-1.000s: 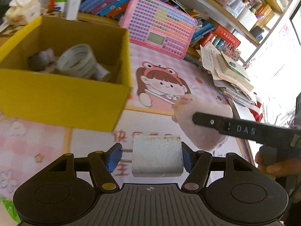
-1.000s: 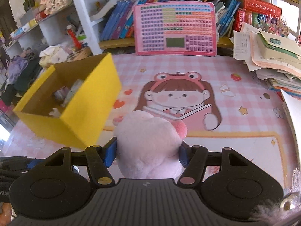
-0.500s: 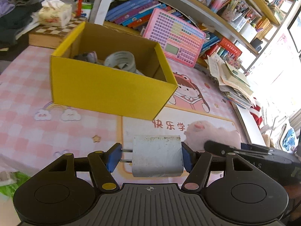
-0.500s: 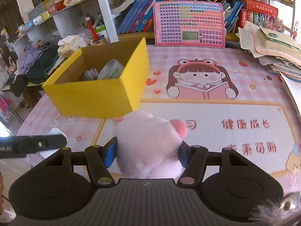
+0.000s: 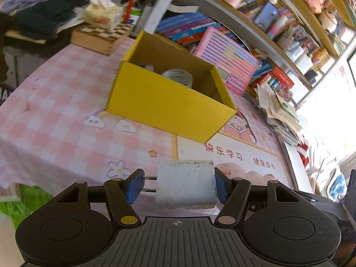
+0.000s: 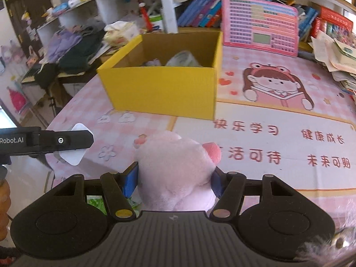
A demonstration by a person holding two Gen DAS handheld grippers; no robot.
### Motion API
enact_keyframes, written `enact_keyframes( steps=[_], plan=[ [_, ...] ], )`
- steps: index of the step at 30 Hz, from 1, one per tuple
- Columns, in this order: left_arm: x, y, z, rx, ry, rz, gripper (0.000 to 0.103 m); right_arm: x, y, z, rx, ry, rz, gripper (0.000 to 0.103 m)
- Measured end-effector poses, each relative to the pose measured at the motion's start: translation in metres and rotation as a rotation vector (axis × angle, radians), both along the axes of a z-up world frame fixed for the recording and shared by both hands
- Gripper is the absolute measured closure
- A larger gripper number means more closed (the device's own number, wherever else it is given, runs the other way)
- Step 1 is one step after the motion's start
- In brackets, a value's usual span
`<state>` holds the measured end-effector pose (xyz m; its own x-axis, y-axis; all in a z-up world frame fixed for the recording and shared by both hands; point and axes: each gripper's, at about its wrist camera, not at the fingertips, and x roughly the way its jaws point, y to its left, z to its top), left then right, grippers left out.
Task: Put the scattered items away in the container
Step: 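Lift and carry the plush and charger block toward the yellow box with both tools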
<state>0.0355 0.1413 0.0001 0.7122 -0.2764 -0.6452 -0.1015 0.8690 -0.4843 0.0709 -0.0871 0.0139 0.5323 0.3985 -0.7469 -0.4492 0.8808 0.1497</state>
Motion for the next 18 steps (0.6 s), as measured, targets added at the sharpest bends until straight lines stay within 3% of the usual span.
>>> enact_keyframes(
  steps=[18],
  plan=[
    [-0.027, 0.051, -0.002, -0.061, -0.051, 0.107, 0.038, -0.014, 0.062, 0.006, -0.058, -0.007, 0.138, 0.042]
  ],
)
